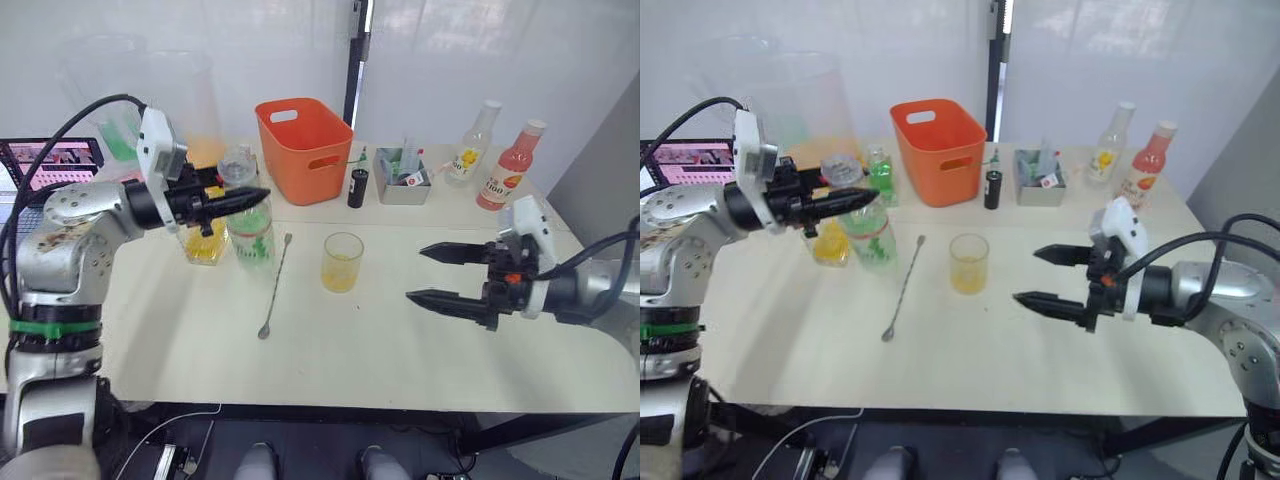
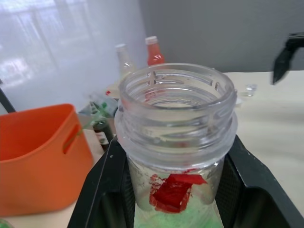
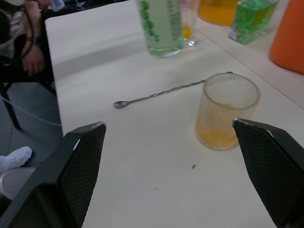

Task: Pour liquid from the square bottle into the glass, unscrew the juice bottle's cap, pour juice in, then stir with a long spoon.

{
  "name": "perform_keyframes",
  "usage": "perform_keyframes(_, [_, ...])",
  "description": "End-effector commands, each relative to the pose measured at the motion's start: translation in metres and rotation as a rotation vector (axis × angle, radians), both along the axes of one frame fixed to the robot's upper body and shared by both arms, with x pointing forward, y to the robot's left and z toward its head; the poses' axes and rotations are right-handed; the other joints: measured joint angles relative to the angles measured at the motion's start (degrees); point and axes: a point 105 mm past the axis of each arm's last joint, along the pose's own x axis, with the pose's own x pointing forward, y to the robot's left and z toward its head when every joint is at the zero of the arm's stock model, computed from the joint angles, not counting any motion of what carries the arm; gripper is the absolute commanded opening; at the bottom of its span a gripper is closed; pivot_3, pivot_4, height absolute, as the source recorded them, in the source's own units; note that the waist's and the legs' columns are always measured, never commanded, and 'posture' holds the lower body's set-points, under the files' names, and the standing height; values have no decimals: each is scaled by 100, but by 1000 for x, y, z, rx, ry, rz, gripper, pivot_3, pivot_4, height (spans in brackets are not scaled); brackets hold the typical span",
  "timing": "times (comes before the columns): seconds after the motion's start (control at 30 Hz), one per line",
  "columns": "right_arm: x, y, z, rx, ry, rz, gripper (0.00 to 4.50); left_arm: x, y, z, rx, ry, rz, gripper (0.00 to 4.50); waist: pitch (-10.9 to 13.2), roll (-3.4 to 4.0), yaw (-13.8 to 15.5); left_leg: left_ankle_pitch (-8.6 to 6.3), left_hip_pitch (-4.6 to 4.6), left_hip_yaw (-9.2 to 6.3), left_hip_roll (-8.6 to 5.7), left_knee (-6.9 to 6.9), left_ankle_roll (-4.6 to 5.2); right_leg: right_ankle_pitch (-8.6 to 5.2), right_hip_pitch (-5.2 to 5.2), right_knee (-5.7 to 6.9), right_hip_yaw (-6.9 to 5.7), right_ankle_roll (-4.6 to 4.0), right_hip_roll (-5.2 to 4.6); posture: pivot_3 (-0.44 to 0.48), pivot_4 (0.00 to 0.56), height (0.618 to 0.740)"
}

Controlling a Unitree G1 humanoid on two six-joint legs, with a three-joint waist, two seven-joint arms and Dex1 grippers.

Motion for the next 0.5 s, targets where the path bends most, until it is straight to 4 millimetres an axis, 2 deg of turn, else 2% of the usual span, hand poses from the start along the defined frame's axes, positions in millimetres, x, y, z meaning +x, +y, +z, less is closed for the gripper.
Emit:
perform_keyframes(0.03, [-5, 6, 13, 17, -71, -8, 4500, 14, -9, 22, 12, -162, 22, 1562, 0, -1, 17, 0, -4, 0, 0, 1, 0, 3, -2, -3, 0, 5, -2, 0, 150, 703])
perform_keyframes(0.27, [-10, 14, 11, 32, -97, -46, 4500, 45, -27, 16, 66, -239, 76, 1562, 1, -3, 11, 0, -24, -6, -1, -1, 0, 15, -14, -4, -5, 3, -1, 0, 150, 703])
perform_keyframes(0.5, [-6, 14, 15, 63, -127, -136, 4500, 57, -42, 13, 161, -393, 122, 1562, 1, -4, -6, 0, -28, -7, -1, 1, 0, 16, -17, -2, -5, 4, -1, 0, 150, 703])
